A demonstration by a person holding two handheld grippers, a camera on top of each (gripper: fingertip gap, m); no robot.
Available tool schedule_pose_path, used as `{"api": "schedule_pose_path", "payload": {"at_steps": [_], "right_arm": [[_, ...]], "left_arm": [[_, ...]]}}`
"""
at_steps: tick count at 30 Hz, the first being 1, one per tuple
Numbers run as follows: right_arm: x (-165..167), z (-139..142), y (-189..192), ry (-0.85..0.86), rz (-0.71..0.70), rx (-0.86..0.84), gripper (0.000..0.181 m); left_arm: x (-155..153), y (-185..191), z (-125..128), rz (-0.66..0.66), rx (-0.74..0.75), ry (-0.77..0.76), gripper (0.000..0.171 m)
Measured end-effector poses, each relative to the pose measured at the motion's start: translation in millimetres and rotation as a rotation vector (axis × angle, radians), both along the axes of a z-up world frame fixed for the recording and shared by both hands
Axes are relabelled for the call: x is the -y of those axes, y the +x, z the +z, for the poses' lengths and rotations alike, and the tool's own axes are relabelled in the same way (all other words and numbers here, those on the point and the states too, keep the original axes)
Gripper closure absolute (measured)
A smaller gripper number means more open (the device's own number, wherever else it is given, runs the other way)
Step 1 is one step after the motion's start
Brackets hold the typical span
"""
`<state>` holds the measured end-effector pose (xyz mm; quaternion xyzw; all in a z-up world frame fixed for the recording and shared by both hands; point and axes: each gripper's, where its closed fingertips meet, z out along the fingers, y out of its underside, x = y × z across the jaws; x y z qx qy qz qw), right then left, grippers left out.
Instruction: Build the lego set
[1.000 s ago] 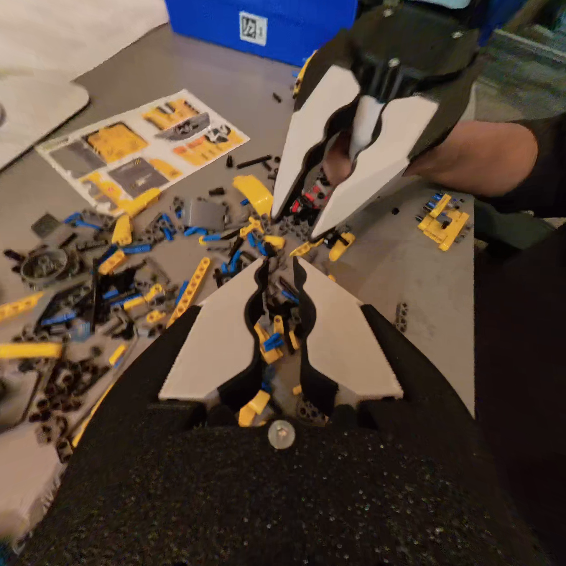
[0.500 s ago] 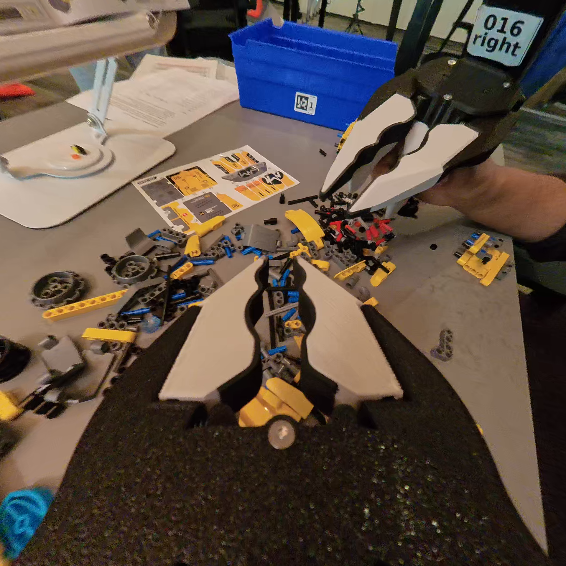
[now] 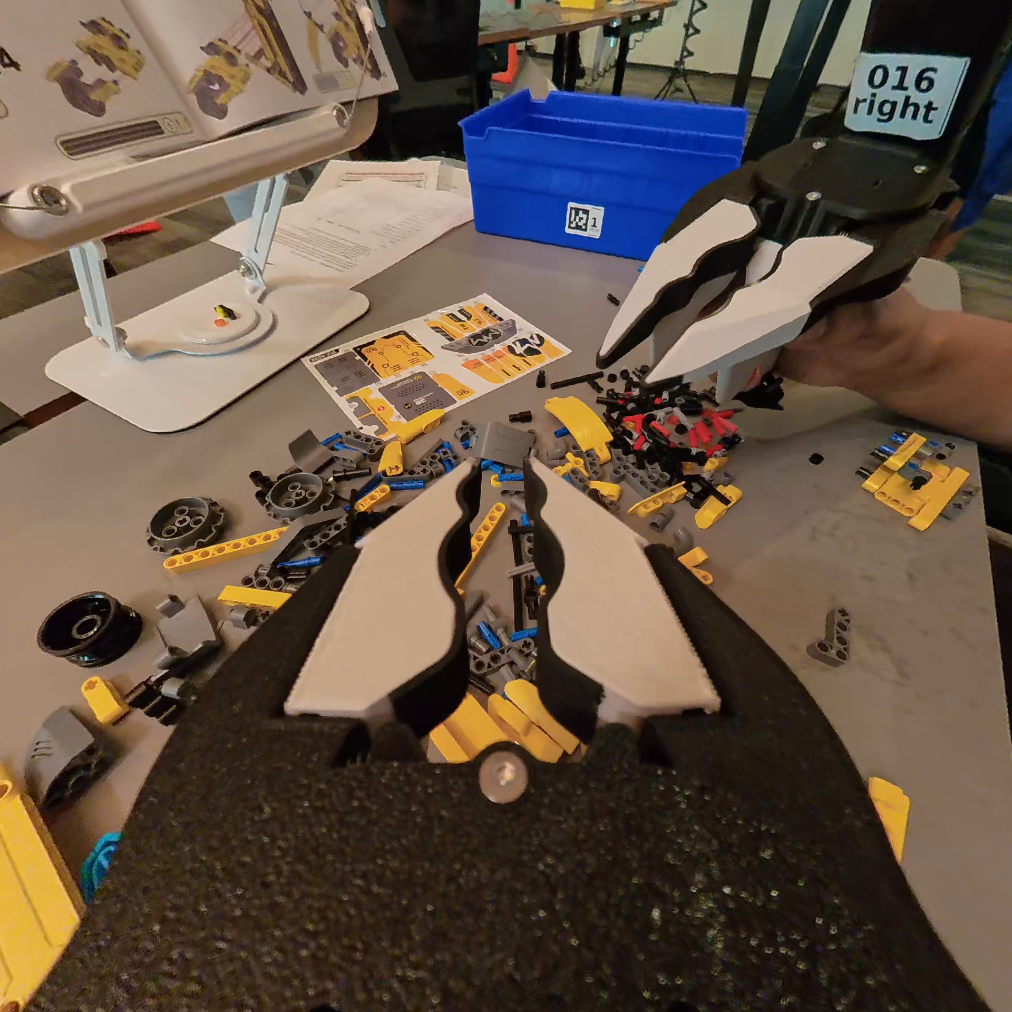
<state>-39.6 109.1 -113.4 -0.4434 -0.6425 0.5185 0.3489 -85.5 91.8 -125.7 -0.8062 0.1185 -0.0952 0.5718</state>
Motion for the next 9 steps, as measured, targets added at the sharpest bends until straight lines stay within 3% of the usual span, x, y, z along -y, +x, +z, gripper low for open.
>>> {"api": "schedule_pose_path", "payload": {"at_steps": [5, 9], "right_arm": [[-1.5, 1.3, -0.6, -0.040, 0.002, -0.009, 0.164], [4.4, 6.7, 0.5, -0.173, 0.049, -0.018, 0.164]], "left_arm": [[-0.7, 6.9, 0.0, -0.020, 0.017, 0.001, 0.157], [-0.7, 3.8, 0.7, -0.003, 0.014, 0.007, 0.157]]}}
